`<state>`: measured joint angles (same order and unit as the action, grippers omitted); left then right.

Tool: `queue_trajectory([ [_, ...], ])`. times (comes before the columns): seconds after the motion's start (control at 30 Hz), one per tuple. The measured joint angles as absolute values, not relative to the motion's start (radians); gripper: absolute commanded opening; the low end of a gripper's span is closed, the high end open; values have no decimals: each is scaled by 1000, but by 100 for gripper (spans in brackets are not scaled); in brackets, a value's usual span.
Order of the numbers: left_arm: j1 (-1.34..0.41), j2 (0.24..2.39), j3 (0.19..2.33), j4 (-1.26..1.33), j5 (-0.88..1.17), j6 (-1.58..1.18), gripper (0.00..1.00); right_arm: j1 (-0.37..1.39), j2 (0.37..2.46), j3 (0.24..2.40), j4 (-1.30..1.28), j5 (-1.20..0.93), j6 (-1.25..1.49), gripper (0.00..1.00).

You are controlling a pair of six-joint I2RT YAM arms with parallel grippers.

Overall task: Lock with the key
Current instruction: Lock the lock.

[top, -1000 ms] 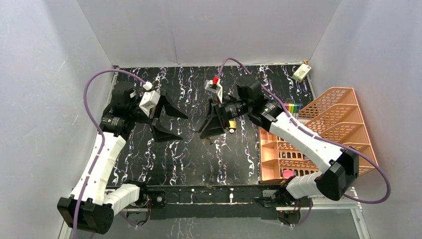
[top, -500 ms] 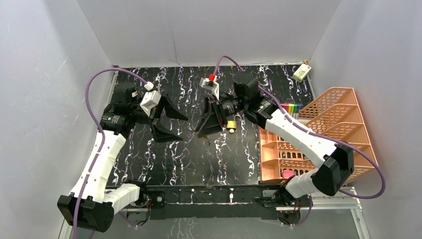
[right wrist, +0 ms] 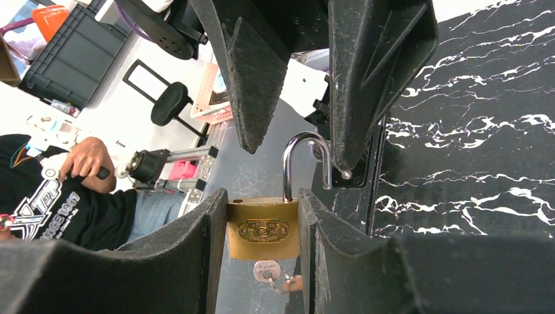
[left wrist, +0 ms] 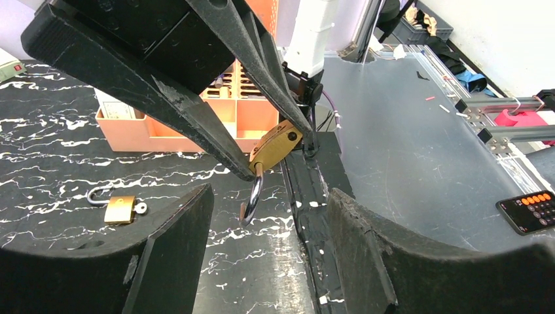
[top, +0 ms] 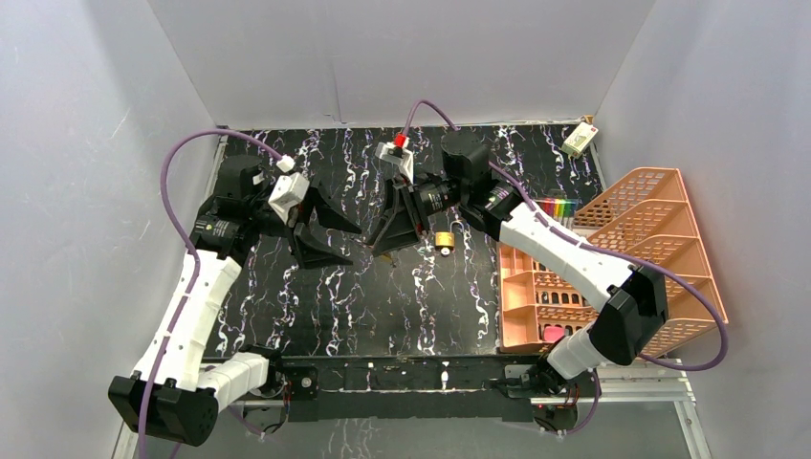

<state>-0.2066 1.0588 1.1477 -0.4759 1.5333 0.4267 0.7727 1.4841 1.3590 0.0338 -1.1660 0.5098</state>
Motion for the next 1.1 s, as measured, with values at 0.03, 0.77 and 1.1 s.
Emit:
queue_trajectory([
  [0.03, -207, 1059, 1148, -476, 1533, 427, 60, 773, 1485, 1360, 39, -1168, 516, 43],
  [0.77, -207, 1105, 1161, -477, 1534, 443, 0, 772, 1501, 1365, 79, -1182, 536, 44],
  [1.1, -207, 1124, 1168, -479, 1533, 433, 0, 746, 1501, 1380, 41, -1170, 506, 98],
])
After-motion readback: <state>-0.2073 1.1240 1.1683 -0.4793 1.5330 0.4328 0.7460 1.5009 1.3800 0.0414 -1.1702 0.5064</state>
